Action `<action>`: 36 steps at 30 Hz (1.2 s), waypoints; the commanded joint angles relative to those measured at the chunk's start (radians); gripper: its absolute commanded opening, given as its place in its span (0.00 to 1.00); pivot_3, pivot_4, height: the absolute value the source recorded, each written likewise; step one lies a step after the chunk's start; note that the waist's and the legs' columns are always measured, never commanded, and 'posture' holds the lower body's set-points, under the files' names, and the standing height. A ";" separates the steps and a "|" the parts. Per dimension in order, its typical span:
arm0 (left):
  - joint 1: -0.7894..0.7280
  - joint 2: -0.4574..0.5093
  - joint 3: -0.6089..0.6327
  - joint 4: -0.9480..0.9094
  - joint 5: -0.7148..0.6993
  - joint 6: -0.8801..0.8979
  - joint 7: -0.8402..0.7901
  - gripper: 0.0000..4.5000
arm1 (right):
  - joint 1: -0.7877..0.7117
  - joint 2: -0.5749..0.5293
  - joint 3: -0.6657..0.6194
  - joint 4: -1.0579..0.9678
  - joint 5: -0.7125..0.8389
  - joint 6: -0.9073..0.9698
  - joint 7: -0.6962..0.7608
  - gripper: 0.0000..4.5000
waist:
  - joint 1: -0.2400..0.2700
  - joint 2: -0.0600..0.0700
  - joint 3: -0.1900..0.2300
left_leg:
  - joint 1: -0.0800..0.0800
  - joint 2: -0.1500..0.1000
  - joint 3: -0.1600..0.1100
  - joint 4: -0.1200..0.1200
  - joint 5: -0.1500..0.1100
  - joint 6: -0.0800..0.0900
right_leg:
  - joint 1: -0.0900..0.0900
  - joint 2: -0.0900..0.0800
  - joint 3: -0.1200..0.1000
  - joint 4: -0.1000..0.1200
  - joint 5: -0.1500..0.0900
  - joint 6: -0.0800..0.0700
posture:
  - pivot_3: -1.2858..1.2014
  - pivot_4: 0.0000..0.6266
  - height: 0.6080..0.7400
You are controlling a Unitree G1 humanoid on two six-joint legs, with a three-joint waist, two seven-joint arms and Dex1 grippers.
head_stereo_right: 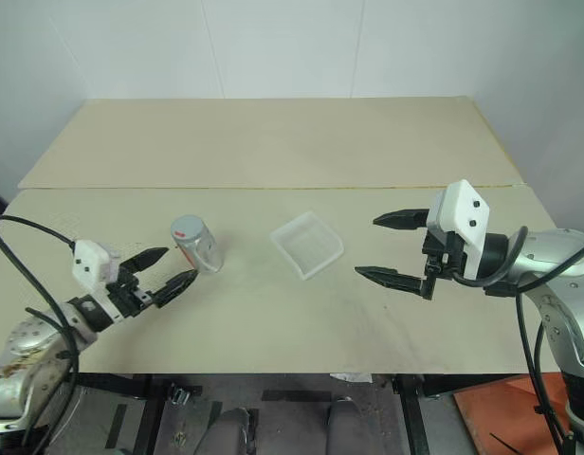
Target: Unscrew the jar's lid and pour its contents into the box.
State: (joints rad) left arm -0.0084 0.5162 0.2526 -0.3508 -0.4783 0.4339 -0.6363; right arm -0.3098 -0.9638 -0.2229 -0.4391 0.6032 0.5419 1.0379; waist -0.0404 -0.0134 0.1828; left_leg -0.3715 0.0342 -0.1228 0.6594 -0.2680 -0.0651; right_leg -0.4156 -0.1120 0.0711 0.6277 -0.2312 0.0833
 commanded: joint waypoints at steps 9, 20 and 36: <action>-0.154 -0.121 -0.079 0.226 0.131 -0.201 0.084 0.99 | 0.003 -0.039 -0.079 -0.074 -0.006 -0.009 -0.036 1.00 | -0.001 0.000 0.000 | 0.000 0.000 0.000 0.000 0.000 0.000 | 0.000 0.000 0.000 0.000 0.000 0.000 | 0.52 0.24 1.00; -0.255 -0.162 -0.106 0.391 0.178 -0.317 0.079 0.99 | 0.039 -0.075 -0.141 -0.130 0.016 0.000 -0.042 1.00 | 0.000 0.000 0.000 | 0.001 0.000 0.000 0.000 0.000 0.000 | 0.001 0.000 0.000 0.000 0.000 0.000 | 0.52 0.24 1.00; -0.287 -0.119 -0.159 0.348 0.175 -0.315 0.014 0.43 | -0.042 -0.035 -0.060 -0.148 0.072 0.023 -0.081 1.00 | -0.001 0.000 0.000 | 0.001 0.000 0.000 0.000 0.000 0.000 | 0.001 0.000 0.000 0.000 0.000 0.000 | 0.52 0.24 1.00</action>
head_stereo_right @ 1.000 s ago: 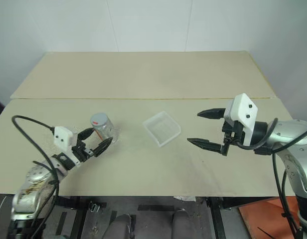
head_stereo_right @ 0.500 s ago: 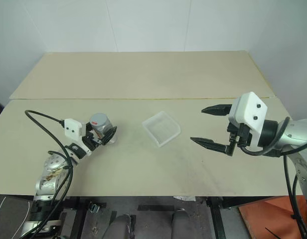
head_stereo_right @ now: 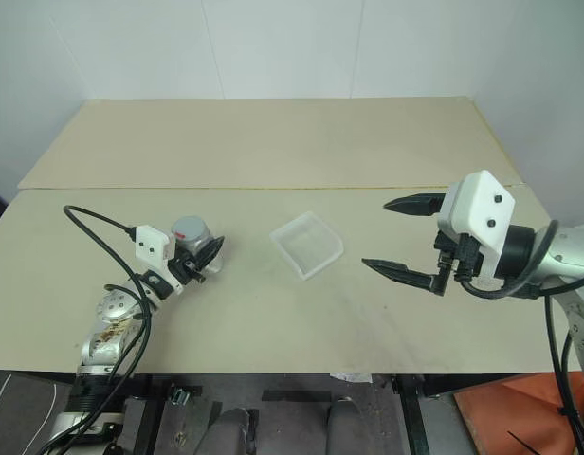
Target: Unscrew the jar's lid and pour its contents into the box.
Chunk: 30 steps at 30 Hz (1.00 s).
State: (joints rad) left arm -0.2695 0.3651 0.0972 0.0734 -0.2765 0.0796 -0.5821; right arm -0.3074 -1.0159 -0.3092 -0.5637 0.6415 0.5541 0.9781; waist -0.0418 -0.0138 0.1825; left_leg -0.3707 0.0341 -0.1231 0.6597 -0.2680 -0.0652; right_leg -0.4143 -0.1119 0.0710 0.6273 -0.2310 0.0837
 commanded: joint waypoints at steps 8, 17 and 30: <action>-0.269 0.245 -0.037 -0.086 -0.287 0.351 -0.476 0.43 | -0.301 0.188 0.229 0.081 0.090 0.118 -0.079 1.00 | -0.007 0.000 0.000 | 0.000 0.000 0.000 0.000 0.000 0.000 | 0.000 0.000 0.000 0.000 0.000 0.000 | 0.52 0.24 1.00; -0.583 0.190 -0.171 0.171 -0.260 0.324 -0.785 0.43 | -0.561 0.398 0.381 0.184 0.046 0.226 -0.199 1.00 | -0.009 0.000 0.000 | -0.002 0.000 -0.001 0.000 0.001 -0.001 | -0.002 0.000 -0.001 0.001 0.000 0.000 | 0.52 0.24 1.00; -0.682 0.090 -0.205 0.313 -0.180 0.199 -0.883 0.43 | -0.628 0.514 0.440 0.211 -0.022 0.327 -0.322 1.00 | -0.033 0.000 0.000 | -0.005 0.000 -0.002 0.000 0.001 -0.002 | -0.007 0.001 -0.001 0.004 0.000 0.000 | 0.52 0.24 1.00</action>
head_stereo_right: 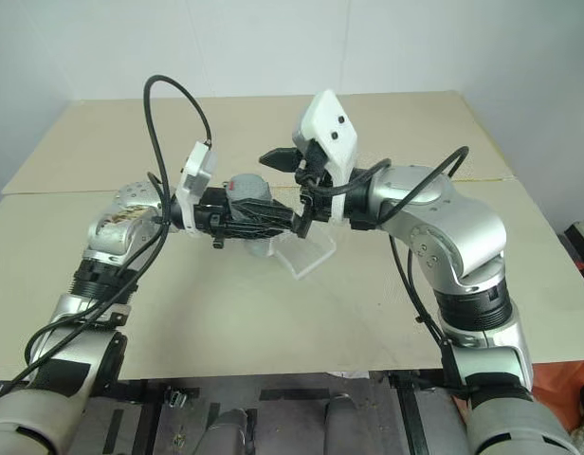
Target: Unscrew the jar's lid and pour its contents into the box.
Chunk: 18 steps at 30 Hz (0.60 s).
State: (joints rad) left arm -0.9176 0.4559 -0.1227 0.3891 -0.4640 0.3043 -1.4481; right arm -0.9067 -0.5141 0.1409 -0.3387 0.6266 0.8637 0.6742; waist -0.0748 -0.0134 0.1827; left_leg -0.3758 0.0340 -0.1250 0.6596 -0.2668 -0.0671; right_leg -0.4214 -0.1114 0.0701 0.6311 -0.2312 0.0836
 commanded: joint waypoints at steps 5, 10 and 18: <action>-0.038 -0.004 0.018 0.003 0.012 -0.031 -0.031 0.43 | -0.030 0.033 -0.025 -0.016 0.009 0.049 -0.022 0.87 | 0.002 0.000 0.000 | 0.000 0.000 0.000 0.000 0.000 0.000 | 0.000 0.000 0.000 0.001 0.000 0.000 | 0.52 0.24 1.00; -0.030 0.000 0.019 -0.005 0.016 -0.037 -0.043 0.43 | -0.029 0.054 -0.051 -0.010 0.030 0.052 -0.025 0.62 | 0.001 0.000 0.000 | 0.000 0.000 0.000 0.000 0.000 0.000 | 0.000 0.000 0.000 0.001 0.000 0.000 | 0.52 0.24 1.00; -0.018 0.031 0.033 -0.066 -0.055 0.032 -0.154 0.43 | -0.023 0.009 -0.037 0.123 0.068 -0.135 0.352 0.62 | 0.001 0.000 0.000 | -0.001 0.000 -0.001 0.000 0.000 0.000 | 0.000 0.000 0.000 0.001 0.000 0.000 | 0.52 0.24 1.00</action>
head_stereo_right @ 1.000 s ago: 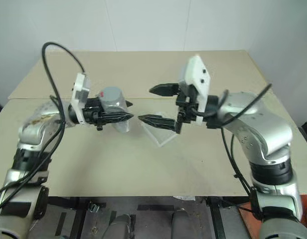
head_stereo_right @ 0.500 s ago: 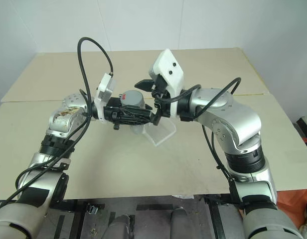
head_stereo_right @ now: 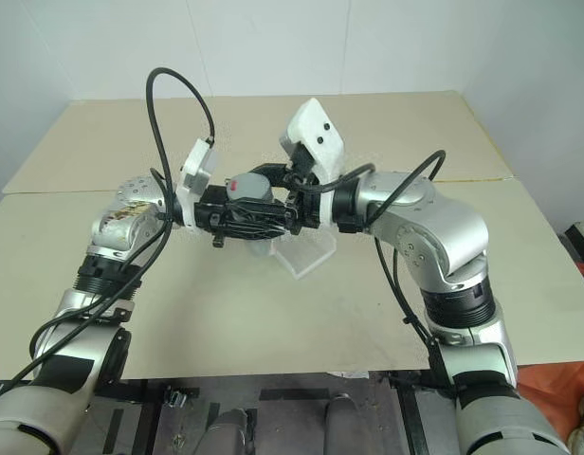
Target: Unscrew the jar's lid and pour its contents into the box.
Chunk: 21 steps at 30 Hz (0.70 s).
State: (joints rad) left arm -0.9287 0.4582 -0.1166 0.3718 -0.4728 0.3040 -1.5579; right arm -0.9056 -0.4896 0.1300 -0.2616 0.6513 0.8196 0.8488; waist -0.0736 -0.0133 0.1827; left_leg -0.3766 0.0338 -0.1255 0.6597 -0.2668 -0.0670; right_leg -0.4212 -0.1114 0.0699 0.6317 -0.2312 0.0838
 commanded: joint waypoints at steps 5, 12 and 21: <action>0.035 0.091 -0.024 -0.189 -0.156 0.080 -0.057 0.43 | -0.113 0.013 0.039 0.280 -0.021 -0.238 0.437 0.62 | -0.020 0.000 0.000 | 0.001 0.000 0.000 0.000 0.000 0.000 | 0.000 0.000 0.000 0.000 0.000 0.000 | 0.52 0.24 1.00; 0.067 0.100 0.004 -0.238 -0.150 0.094 -0.053 0.43 | -0.168 0.059 0.070 0.438 -0.114 -0.333 0.480 0.69 | -0.029 0.001 0.000 | 0.001 0.000 -0.001 0.000 0.000 0.000 | 0.000 0.001 0.000 0.002 0.000 0.000 | 0.52 0.24 1.00; 0.074 0.117 0.039 -0.135 -0.085 0.043 -0.008 0.43 | -0.070 -0.019 -0.007 0.295 -0.131 -0.271 0.339 0.99 | -0.023 0.001 0.001 | 0.001 0.000 -0.001 0.000 0.001 -0.002 | 0.000 0.001 0.000 0.005 0.000 0.000 | 0.52 0.24 1.00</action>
State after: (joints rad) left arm -0.8425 0.5644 -0.1240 0.2350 -0.5516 0.3756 -1.5646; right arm -0.9834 -0.4766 0.1814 0.0712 0.5334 0.5275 1.2415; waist -0.0968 -0.0125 0.1832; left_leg -0.3760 0.0340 -0.1269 0.6600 -0.2659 -0.0686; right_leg -0.4214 -0.1108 0.0695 0.6368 -0.2312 0.0837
